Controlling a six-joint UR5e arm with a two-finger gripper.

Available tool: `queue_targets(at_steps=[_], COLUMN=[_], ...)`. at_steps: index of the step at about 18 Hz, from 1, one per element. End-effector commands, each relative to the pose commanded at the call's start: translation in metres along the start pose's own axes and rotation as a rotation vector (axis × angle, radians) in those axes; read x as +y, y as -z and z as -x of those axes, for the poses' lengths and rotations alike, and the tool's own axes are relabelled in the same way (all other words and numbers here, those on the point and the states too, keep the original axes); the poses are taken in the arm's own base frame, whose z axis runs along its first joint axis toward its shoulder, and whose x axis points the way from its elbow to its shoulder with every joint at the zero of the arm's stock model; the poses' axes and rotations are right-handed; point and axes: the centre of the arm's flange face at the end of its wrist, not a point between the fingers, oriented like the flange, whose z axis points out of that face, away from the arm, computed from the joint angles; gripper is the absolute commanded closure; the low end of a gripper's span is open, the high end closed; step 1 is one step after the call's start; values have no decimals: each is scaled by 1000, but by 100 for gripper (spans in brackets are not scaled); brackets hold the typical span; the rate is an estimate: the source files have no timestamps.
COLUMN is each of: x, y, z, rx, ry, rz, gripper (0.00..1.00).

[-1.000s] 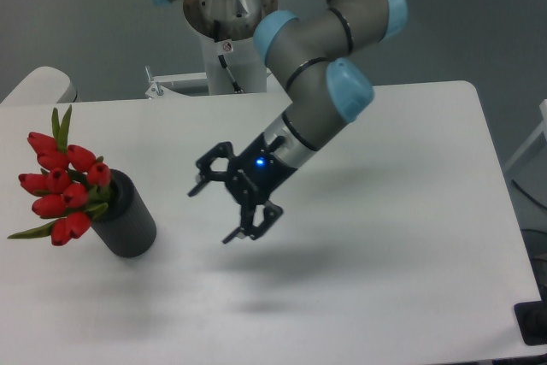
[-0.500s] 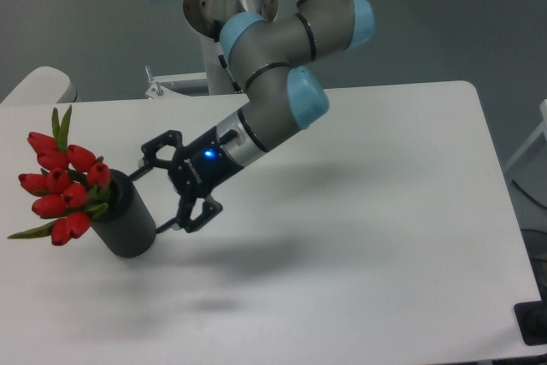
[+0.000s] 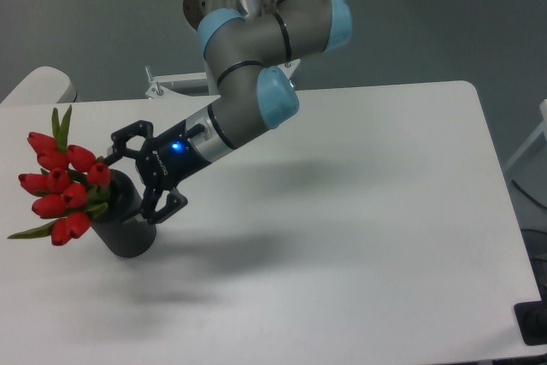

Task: Pick up the flowers from the vase
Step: 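Close the gripper around the tulip stems just above the vase rim, then lift the gripped tulips straight up out of the black vase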

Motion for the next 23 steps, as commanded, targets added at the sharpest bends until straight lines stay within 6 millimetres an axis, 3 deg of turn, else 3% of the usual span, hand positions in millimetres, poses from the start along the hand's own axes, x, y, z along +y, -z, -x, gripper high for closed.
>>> queue_targets(at_steps=[4, 9, 10, 16, 18, 23], x=[3, 10, 11, 7, 5, 2], y=[-15, -20, -24, -23, -22, -17], z=[-7, -13, -16, -23, -24, -25], rx=[15, 16, 25, 23, 19, 11], ry=[-20, -26, -24, -27, -32, -36], rz=[5, 5, 7, 5, 4, -3], gripper=[0, 0, 7, 73, 87, 90])
